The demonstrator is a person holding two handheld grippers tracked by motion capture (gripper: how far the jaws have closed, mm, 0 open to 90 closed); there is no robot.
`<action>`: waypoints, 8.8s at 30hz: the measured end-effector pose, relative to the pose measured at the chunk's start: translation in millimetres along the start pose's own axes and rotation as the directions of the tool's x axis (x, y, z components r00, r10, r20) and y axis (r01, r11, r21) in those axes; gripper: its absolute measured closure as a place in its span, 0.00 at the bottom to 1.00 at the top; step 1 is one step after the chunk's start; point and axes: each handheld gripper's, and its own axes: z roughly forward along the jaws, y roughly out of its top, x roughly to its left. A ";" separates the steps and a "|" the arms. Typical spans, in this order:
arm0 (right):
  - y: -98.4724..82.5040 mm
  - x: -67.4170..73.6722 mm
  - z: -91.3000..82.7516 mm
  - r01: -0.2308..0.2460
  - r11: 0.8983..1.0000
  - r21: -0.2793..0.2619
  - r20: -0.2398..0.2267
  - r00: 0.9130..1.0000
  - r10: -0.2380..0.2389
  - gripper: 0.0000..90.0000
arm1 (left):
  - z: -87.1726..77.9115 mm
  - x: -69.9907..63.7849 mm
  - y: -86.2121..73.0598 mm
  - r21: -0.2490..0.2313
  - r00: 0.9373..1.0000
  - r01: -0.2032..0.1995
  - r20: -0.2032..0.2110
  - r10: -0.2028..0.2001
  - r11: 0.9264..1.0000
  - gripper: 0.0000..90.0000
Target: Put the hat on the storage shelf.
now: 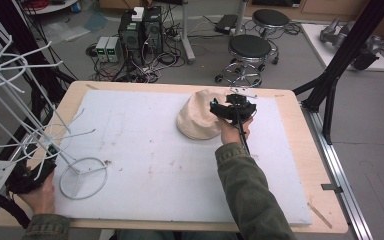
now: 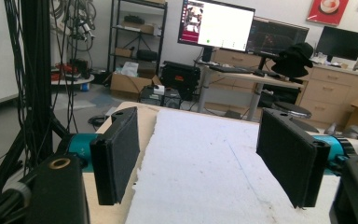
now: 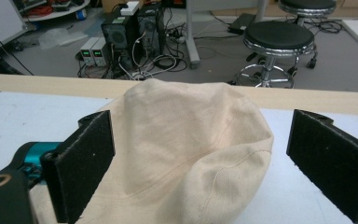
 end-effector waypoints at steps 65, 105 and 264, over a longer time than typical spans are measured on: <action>-56.4 10.7 56.8 -0.056 0.932 0.359 0.090 0.996 0.025 0.74 | -3.5 5.4 -1.2 -0.014 0.998 0.045 -0.046 -0.046 0.999 0.33; -20.8 -9.3 -0.2 0.045 0.997 0.061 -0.041 0.998 -0.042 0.94 | -5.2 1.9 -1.6 -0.014 0.998 0.039 -0.041 -0.039 0.999 0.33; 143.0 148.1 -228.1 -0.207 0.680 -0.703 -0.681 0.470 -0.562 0.93 | -7.1 0.1 -0.8 -0.033 0.997 0.072 -0.027 -0.073 0.997 0.33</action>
